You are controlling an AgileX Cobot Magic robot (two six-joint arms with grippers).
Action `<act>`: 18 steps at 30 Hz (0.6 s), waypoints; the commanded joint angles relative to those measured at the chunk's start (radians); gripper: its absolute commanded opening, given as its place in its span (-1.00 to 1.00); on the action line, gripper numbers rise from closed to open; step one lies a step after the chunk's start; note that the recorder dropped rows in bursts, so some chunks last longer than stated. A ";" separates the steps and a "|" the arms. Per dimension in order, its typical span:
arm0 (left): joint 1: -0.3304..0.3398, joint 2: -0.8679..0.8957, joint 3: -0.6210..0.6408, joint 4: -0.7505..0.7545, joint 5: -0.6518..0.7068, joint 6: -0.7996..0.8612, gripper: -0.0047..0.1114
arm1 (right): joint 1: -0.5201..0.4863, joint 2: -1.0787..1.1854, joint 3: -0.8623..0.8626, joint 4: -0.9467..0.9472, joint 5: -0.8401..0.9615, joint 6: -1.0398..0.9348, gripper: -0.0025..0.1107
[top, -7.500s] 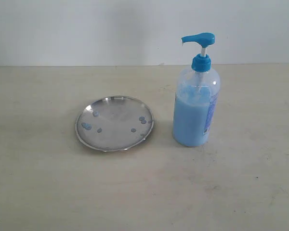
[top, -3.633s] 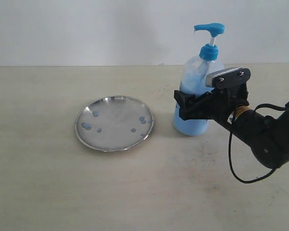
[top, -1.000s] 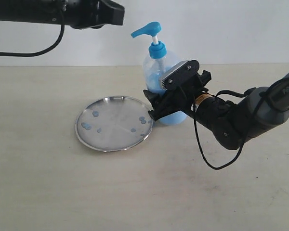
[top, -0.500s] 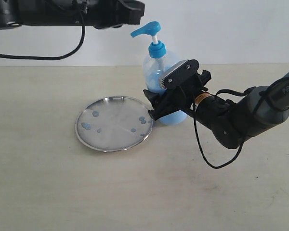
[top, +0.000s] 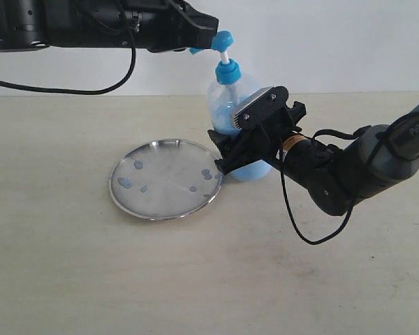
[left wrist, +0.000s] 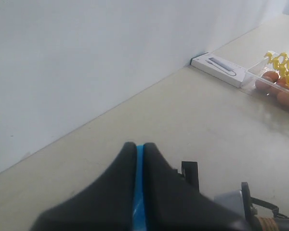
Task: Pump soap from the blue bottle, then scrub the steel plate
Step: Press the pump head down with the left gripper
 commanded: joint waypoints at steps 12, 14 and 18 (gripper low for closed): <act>-0.005 0.070 -0.019 -0.006 0.047 0.007 -0.84 | 0.001 0.012 0.006 -0.003 0.080 -0.033 -0.96; -0.005 0.076 -0.019 -0.006 0.049 -0.011 -0.84 | 0.001 0.012 0.006 -0.003 0.082 -0.033 -0.96; -0.005 0.078 -0.019 -0.006 0.047 -0.024 -0.84 | 0.001 0.012 0.006 -0.003 0.084 -0.033 -0.96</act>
